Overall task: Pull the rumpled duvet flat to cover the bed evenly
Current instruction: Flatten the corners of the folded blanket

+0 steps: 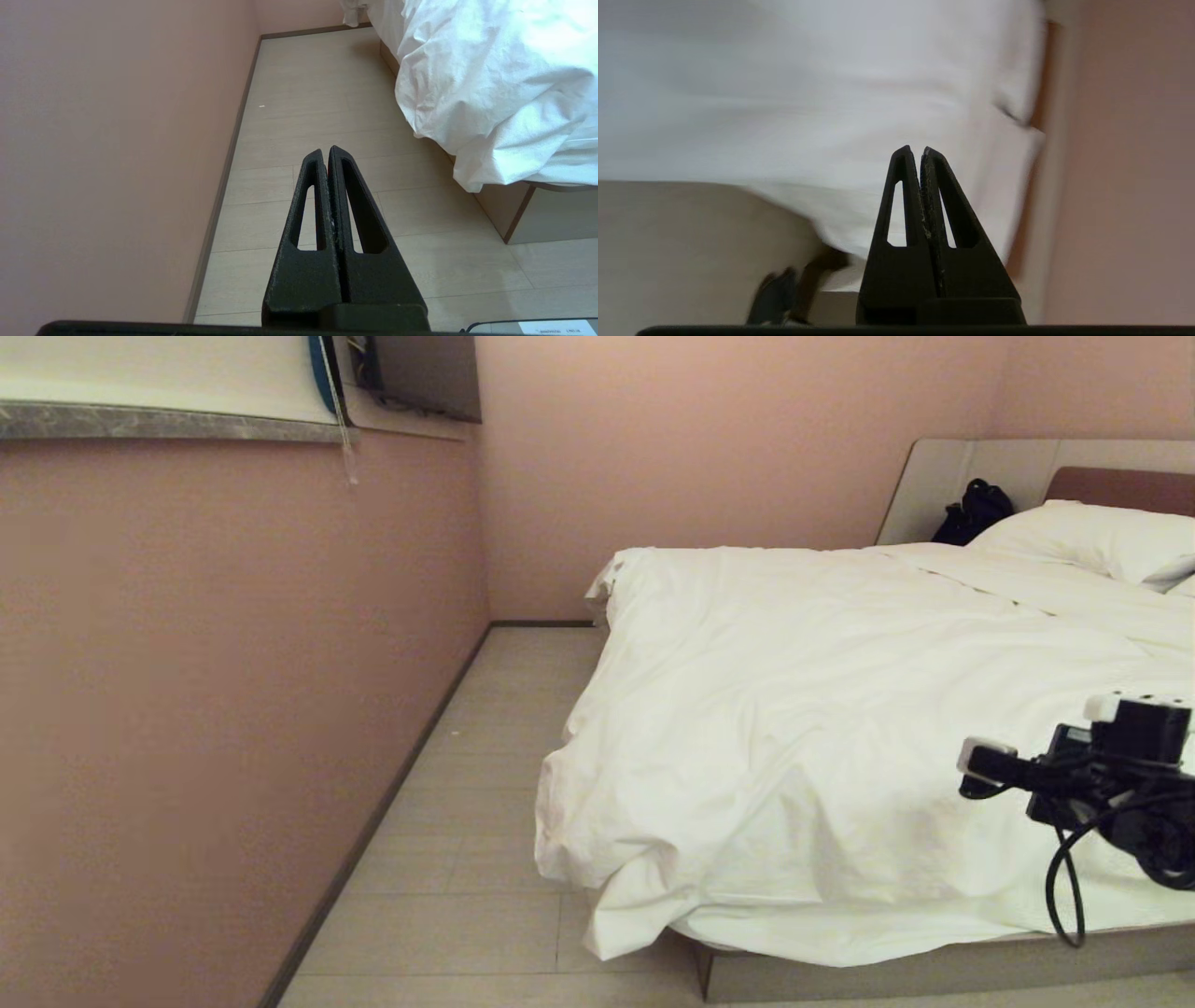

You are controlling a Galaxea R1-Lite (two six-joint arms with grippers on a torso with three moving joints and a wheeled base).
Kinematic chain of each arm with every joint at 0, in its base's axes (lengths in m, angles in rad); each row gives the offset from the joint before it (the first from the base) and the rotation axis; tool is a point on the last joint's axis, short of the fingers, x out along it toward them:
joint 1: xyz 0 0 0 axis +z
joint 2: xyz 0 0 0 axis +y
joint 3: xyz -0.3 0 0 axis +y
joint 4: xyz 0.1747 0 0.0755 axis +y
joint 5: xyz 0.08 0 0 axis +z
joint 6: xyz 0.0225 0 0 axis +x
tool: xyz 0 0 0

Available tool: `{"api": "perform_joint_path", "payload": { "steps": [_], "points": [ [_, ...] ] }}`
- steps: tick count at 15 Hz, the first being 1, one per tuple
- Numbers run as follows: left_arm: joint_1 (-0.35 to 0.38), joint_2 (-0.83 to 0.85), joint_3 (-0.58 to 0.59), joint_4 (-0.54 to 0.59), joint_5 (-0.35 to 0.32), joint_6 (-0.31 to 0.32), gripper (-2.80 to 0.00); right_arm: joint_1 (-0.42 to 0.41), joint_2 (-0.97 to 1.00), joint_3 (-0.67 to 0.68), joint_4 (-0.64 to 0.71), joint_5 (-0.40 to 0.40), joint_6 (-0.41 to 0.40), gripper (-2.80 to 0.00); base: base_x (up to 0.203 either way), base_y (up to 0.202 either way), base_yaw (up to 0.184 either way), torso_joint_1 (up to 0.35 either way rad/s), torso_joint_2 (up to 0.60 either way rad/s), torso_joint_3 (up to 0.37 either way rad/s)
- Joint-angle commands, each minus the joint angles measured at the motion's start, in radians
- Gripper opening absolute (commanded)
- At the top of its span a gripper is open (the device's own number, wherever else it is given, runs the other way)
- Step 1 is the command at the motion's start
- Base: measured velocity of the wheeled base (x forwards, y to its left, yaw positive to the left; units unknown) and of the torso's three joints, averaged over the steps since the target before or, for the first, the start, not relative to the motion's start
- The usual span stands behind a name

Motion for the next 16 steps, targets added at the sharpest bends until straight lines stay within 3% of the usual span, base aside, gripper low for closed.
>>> {"api": "perform_joint_path", "payload": {
  "steps": [1,3,4,8,10,11,13,16],
  "points": [
    [-0.001,0.0,0.0,0.0,0.0,0.0,-2.8,-0.04,-0.131,-0.065,-0.12,-0.009,-0.033,-2.8,0.0,0.0,0.0,0.0,0.0,0.0],
    [0.0,0.0,0.0,0.0,0.0,0.0,-2.8,-0.108,-0.185,-0.197,-0.148,-0.015,-0.018,-2.8,0.0,0.0,0.0,0.0,0.0,0.0],
    [-0.001,0.0,0.0,0.0,0.0,0.0,-2.8,-0.135,-0.195,-0.272,-0.152,-0.035,0.038,-2.8,0.0,0.0,0.0,0.0,0.0,0.0],
    [0.0,0.0,0.0,0.0,0.0,0.0,-2.8,-0.171,-0.175,-0.568,-0.072,-0.318,0.366,-2.8,0.0,0.0,0.0,0.0,0.0,0.0],
    [-0.001,0.0,0.0,0.0,0.0,0.0,-2.8,-0.171,-0.108,-0.668,-0.014,-0.433,0.428,-2.8,0.0,0.0,0.0,0.0,0.0,0.0],
    [0.0,0.0,0.0,0.0,0.0,0.0,-2.8,-0.139,-0.087,-0.687,-0.035,-0.488,0.437,-2.8,0.0,0.0,0.0,0.0,0.0,0.0],
    [0.0,0.0,0.0,0.0,0.0,0.0,-2.8,-0.015,-0.042,-0.711,-0.132,-0.669,0.441,-2.8,0.0,0.0,0.0,0.0,0.0,0.0],
    [-0.001,0.0,0.0,0.0,0.0,0.0,-2.8,0.07,0.106,-0.85,-0.28,-0.864,0.444,-2.8,0.0,0.0,0.0,0.0,0.0,0.0]
  ]
}}
